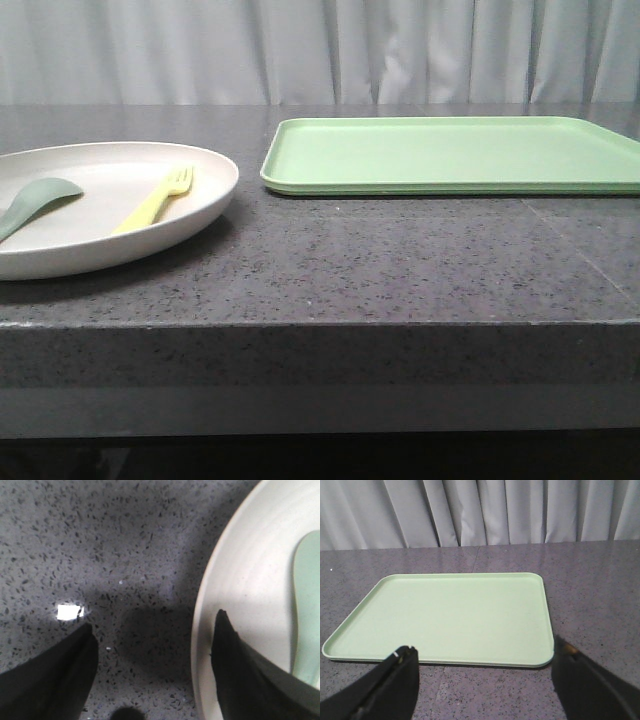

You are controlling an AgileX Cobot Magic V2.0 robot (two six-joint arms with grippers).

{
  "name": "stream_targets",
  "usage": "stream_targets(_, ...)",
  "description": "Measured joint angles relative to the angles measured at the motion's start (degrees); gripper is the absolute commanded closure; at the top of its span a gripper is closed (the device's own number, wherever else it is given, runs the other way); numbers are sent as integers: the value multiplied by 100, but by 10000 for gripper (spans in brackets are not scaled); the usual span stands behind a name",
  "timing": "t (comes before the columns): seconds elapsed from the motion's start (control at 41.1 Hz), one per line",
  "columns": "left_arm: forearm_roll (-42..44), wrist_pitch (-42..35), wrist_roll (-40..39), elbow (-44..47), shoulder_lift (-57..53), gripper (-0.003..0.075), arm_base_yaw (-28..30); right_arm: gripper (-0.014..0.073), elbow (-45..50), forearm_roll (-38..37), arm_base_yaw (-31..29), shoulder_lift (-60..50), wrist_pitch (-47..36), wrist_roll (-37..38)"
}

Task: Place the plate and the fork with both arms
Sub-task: 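Lower the left gripper to the plate rim and grip it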

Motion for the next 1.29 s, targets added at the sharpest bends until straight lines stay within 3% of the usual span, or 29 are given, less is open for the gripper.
stream_targets(0.56, -105, -82, 0, -35, 124, 279, 8, 21, 0, 0, 0, 0, 0, 0)
stream_targets(0.657, -109, -82, 0, -35, 124, 388, 8, 21, 0, 0, 0, 0, 0, 0)
stream_targets(0.803, -220, -82, 0, -35, 134, 640, 8, 21, 0, 0, 0, 0, 0, 0)
stream_targets(0.828, -234, -82, 0, -35, 134, 675, 8, 70, 0, 0, 0, 0, 0, 0)
stream_targets(0.876, -242, -93, 0, -35, 134, 738, 8, 70, 0, 0, 0, 0, 0, 0)
stream_targets(1.29, -543, -92, 62, -56, 87, 738, 138, 70, 0, 0, 0, 0, 0, 0)
